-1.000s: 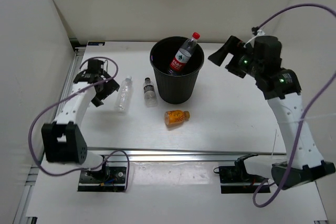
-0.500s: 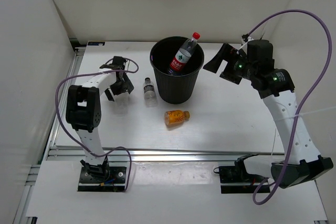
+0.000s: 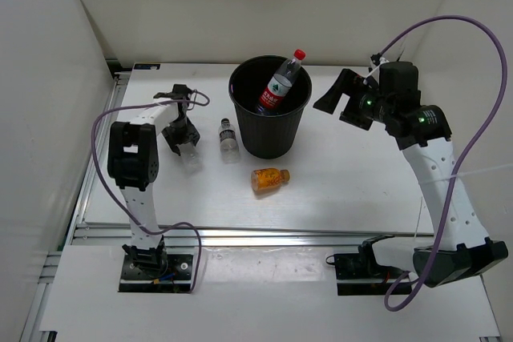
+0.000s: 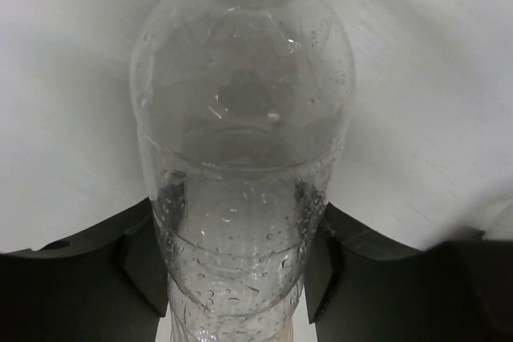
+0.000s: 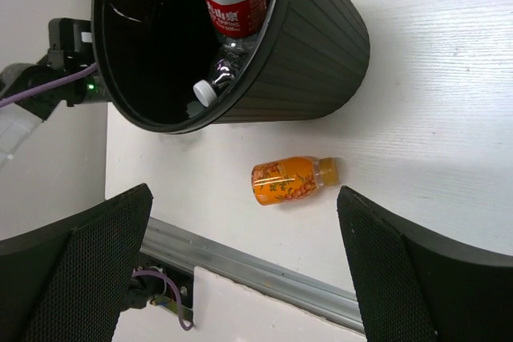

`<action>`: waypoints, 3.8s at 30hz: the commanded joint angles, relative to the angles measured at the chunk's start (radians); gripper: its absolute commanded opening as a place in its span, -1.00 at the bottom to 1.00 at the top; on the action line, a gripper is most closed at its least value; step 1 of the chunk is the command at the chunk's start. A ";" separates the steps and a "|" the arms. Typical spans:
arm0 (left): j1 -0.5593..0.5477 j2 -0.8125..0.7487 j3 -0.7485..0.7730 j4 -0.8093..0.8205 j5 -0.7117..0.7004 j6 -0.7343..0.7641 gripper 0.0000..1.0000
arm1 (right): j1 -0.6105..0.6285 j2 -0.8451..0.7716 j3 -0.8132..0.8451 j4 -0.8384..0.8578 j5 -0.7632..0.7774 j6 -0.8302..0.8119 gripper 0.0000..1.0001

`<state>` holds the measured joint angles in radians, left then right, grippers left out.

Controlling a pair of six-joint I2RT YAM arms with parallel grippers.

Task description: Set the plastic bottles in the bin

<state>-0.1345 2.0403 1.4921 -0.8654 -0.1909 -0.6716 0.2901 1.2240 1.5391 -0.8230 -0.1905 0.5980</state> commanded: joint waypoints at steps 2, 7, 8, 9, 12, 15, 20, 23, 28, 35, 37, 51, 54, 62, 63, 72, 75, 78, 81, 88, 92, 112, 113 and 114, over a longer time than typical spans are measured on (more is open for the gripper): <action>-0.002 -0.046 0.222 -0.281 -0.044 -0.135 -0.05 | -0.029 0.014 0.030 -0.008 -0.026 -0.010 1.00; -0.089 -0.204 0.450 -0.206 0.042 -0.210 0.02 | -0.040 0.014 0.041 -0.008 -0.046 -0.001 1.00; -0.111 -0.216 0.518 -0.140 0.042 -0.221 0.04 | -0.040 0.014 0.050 -0.008 -0.046 -0.001 1.00; -0.134 -0.216 0.557 -0.114 0.042 -0.221 0.14 | -0.049 0.014 0.050 -0.008 -0.046 -0.001 1.00; -0.233 -0.192 0.727 -0.037 0.021 -0.162 0.21 | -0.049 0.023 0.075 -0.017 -0.046 -0.001 1.00; -0.352 -0.140 0.806 0.018 -0.082 -0.048 0.31 | -0.049 0.023 0.084 -0.018 -0.037 -0.012 1.00; -0.444 -0.031 0.841 0.049 -0.022 0.076 0.42 | -0.049 0.023 0.084 -0.018 -0.027 -0.021 1.00; -0.465 -0.017 0.831 0.037 -0.012 0.115 0.56 | -0.049 0.014 0.075 -0.018 -0.018 -0.021 1.00; -0.465 -0.058 0.824 -0.062 -0.094 0.135 1.00 | -0.049 -0.006 0.044 -0.018 -0.018 -0.021 1.00; -0.432 -0.526 0.359 0.015 -0.301 -0.039 1.00 | -0.072 -0.156 -0.129 0.024 0.006 0.061 1.00; -0.358 -0.713 0.061 0.081 -0.214 -0.040 1.00 | -0.101 -0.191 -0.230 0.044 -0.026 0.106 1.00; -0.034 -0.381 -0.078 0.295 0.338 0.021 1.00 | -0.111 -0.222 -0.258 0.035 -0.139 0.103 1.00; -0.004 -0.289 -0.078 0.344 0.462 0.001 1.00 | -0.120 -0.231 -0.247 0.025 -0.139 0.094 1.00; -0.034 -0.071 0.031 0.381 0.571 0.040 1.00 | -0.141 -0.210 -0.267 0.025 -0.182 0.054 1.00; -0.034 -0.054 0.042 0.381 0.584 0.040 1.00 | -0.141 -0.187 -0.267 0.025 -0.196 0.042 1.00; -0.083 0.113 0.062 0.394 0.647 0.029 1.00 | -0.180 -0.146 -0.224 -0.028 -0.196 -0.018 1.00; -0.083 0.165 0.053 0.394 0.705 0.029 0.77 | -0.189 -0.146 -0.234 -0.040 -0.196 -0.027 1.00; -0.083 0.175 0.028 0.394 0.755 0.018 0.08 | -0.189 -0.146 -0.234 -0.041 -0.187 -0.027 1.00; -0.074 0.080 -0.051 0.394 0.690 0.009 -0.07 | -0.189 -0.135 -0.234 -0.041 -0.196 -0.009 1.00; 0.035 -0.380 -0.196 0.352 0.444 -0.066 -0.31 | -0.189 -0.115 -0.243 -0.001 -0.234 0.029 1.00; 0.035 -0.465 -0.014 0.292 0.361 -0.016 -0.25 | -0.189 -0.126 -0.281 0.010 -0.243 0.039 1.00; -0.343 -0.067 0.818 0.074 0.231 0.158 1.00 | -0.189 -0.181 -0.333 0.028 -0.283 0.048 1.00; -0.343 -0.084 0.809 0.074 0.217 0.173 1.00 | -0.189 -0.181 -0.333 0.028 -0.283 0.048 1.00; -0.343 -0.103 0.809 0.062 0.203 0.188 1.00 | -0.189 -0.181 -0.333 0.028 -0.283 0.048 1.00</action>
<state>-0.4625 2.0571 2.2776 -0.7853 0.0826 -0.5426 0.1047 1.0603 1.2190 -0.8230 -0.4488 0.6518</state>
